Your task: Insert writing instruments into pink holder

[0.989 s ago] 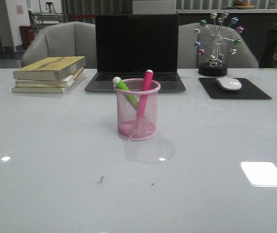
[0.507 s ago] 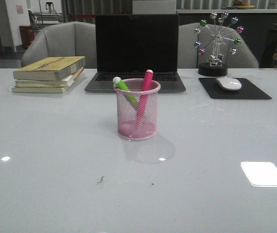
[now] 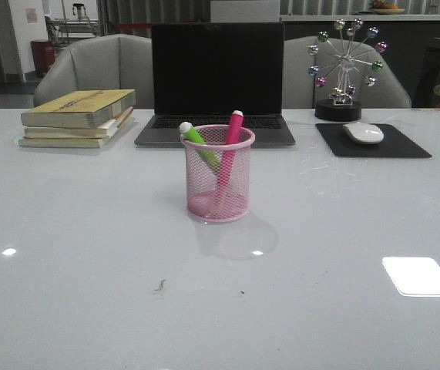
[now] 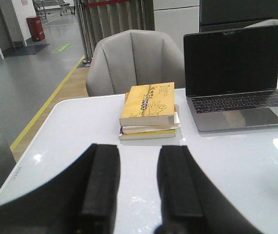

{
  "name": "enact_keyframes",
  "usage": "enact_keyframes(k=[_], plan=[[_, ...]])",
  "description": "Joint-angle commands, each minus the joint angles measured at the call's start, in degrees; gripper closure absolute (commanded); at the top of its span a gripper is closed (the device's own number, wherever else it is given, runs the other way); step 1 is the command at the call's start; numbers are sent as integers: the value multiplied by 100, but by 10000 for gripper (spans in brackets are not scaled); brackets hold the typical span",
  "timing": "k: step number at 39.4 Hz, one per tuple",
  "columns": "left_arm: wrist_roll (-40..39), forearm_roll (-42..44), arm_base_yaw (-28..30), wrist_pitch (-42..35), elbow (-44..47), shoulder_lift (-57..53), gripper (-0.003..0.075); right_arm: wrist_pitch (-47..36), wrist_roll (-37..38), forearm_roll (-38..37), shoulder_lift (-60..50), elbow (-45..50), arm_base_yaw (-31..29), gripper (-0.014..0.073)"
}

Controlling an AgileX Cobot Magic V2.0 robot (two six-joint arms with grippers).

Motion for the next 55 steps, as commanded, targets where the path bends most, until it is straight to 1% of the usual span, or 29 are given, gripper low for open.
enact_keyframes(k=[1,15,17,23,24,40,46,50,55], plan=[[-6,-44,11,-491,-169,5,442,-474,-58,-86,59,8,-29,564],[-6,-44,11,-491,-169,5,447,-474,-58,-86,59,8,-29,564],[-6,-44,11,-506,-169,5,474,-474,-58,-86,59,8,-29,564],[-6,-44,11,-506,-169,5,618,-474,-58,-86,59,8,-29,564],[-6,-44,11,-506,-169,5,632,-474,-58,-86,59,8,-29,564],[-17,-81,11,-468,-169,5,627,-474,-58,-86,59,8,-29,564],[-30,-1079,11,-496,-169,-104,627,-474,-58,-86,59,8,-29,564],[-30,-1253,11,-483,-169,-196,627,-474,-58,-86,59,8,-29,564],[-30,-1209,33,-473,-166,-312,627,-474,-58,-86,59,8,-29,564]])
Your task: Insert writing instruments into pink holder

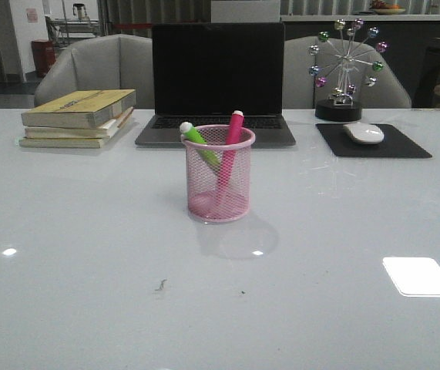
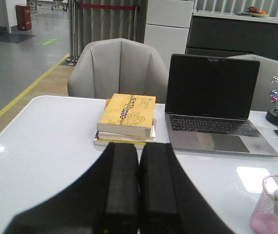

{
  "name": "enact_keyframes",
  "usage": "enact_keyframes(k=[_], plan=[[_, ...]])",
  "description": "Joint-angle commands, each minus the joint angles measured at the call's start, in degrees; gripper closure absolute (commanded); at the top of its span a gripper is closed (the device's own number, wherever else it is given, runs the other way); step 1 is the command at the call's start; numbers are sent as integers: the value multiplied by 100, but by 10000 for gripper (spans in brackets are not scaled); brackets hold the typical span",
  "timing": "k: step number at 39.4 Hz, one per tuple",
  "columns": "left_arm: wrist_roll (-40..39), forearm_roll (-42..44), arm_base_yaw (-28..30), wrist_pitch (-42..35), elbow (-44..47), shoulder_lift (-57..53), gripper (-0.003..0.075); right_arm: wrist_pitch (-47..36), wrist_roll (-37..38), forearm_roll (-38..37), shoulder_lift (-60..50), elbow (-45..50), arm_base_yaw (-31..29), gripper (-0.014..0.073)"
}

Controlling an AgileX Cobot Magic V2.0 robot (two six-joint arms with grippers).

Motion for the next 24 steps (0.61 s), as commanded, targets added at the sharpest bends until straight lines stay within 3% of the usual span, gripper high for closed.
enact_keyframes(k=[1,12,24], plan=[[-30,-52,59,-473,-166,-109,627,-483,-48,-73,59,8,-29,564],[-19,337,513,-473,-11,-886,627,-483,-48,-73,59,8,-29,564],[-19,396,523,-545,1183,-1667,627,-483,-48,-73,59,8,-29,564]])
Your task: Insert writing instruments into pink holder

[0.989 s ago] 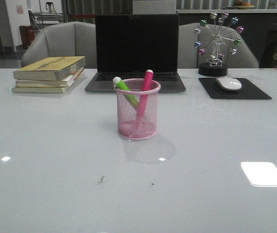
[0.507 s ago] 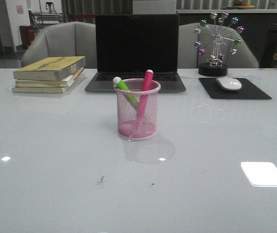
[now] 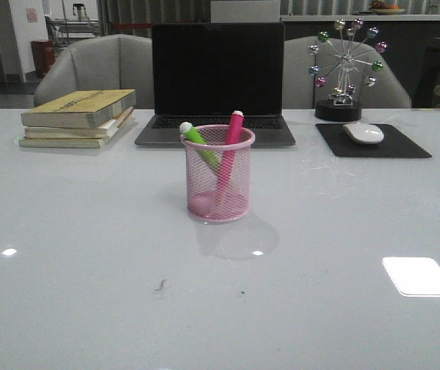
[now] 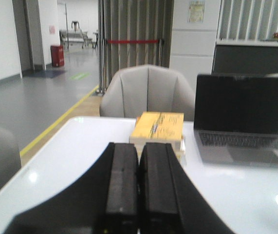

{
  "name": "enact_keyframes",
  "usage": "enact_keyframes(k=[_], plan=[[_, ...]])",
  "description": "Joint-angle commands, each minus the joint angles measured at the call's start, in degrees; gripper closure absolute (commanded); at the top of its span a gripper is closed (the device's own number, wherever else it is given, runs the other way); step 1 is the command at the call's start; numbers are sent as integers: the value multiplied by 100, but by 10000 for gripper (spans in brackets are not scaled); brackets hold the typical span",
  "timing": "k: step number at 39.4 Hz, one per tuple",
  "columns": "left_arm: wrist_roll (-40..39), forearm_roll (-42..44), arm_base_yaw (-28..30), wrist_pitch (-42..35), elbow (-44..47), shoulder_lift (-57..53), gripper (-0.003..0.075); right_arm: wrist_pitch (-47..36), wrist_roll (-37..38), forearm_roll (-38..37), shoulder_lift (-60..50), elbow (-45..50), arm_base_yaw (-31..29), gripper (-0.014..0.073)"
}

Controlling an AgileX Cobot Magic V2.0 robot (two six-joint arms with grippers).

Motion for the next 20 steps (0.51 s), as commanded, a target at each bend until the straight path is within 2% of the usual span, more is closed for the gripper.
enact_keyframes(k=[1,11,20], plan=[[-19,-1,8,-551,273,-167,627,-483,-48,-73,59,8,-29,564],[-19,-11,8,-974,1264,-982,627,-483,-48,-73,59,8,-29,564],[-19,-48,8,-1168,1718,-1332,627,-483,-48,-73,59,8,-29,564]])
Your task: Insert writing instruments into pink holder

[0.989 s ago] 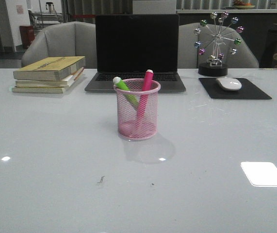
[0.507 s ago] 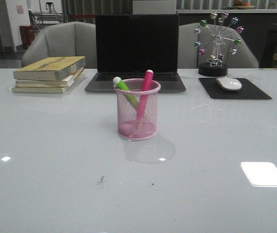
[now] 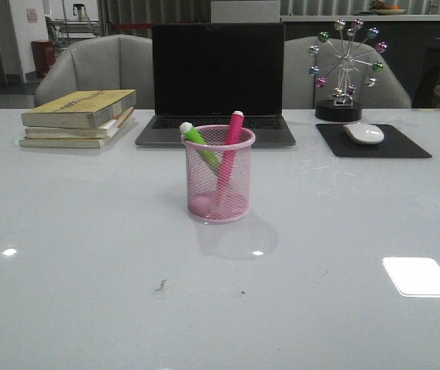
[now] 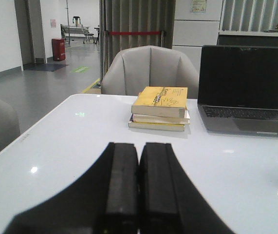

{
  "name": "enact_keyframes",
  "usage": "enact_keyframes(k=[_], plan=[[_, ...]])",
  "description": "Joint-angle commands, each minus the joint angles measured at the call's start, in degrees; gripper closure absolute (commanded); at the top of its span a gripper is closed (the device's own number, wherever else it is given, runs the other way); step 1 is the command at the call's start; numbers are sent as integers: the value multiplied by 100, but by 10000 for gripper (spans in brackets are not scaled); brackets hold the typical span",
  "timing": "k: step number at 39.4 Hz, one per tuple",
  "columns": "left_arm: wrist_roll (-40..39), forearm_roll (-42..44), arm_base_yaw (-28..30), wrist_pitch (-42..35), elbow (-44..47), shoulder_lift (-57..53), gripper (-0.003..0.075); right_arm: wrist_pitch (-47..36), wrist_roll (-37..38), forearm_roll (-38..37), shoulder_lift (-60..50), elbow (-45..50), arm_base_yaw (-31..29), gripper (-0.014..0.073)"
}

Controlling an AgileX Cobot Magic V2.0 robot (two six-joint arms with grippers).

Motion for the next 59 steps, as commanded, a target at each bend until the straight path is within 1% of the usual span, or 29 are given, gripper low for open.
enact_keyframes(k=[1,9,13,59], plan=[[-19,-48,8,-606,-24,-129,627,-483,-48,-73,59,8,-29,564],[-19,-48,8,-644,236,-129,627,-483,-48,-73,59,8,-29,564],[-19,-48,8,-477,236,-129,627,-483,-48,-73,59,8,-29,564],[-19,-48,-12,-477,236,-139,627,-483,-48,-73,59,8,-29,564]])
